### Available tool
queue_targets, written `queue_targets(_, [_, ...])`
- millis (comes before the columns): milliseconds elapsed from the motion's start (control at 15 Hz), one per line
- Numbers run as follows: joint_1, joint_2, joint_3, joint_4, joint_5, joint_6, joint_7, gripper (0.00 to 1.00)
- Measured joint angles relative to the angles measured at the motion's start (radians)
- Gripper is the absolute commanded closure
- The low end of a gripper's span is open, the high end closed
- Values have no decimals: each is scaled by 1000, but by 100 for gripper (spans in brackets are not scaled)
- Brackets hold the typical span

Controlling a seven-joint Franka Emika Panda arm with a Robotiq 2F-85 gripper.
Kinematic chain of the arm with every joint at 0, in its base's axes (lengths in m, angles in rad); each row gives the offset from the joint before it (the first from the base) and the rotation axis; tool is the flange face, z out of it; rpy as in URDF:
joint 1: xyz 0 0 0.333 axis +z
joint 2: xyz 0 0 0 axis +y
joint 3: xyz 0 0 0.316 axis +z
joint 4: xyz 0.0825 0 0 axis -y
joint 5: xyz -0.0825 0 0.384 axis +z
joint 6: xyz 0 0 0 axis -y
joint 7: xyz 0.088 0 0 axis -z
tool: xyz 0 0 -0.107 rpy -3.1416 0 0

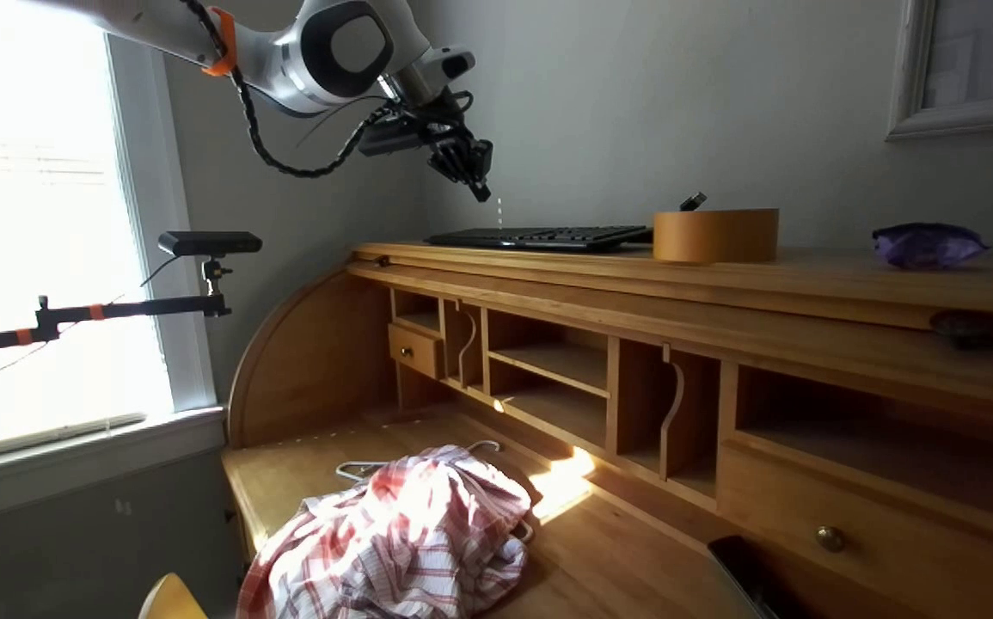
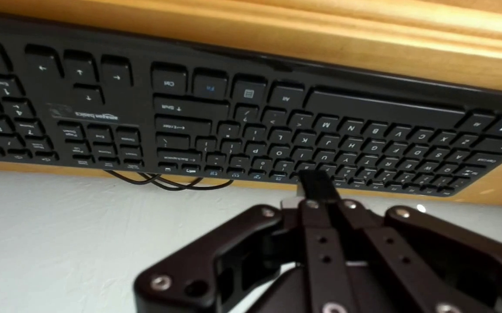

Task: Press the button on the computer keyboard

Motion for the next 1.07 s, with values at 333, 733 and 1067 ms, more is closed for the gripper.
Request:
queue_targets(333, [3,43,11,41,0,0,1,100])
queue_targets(733, [12,66,24,58,1,16,1,100])
queue_targets(1067, [14,84,24,59,1,23,0,100])
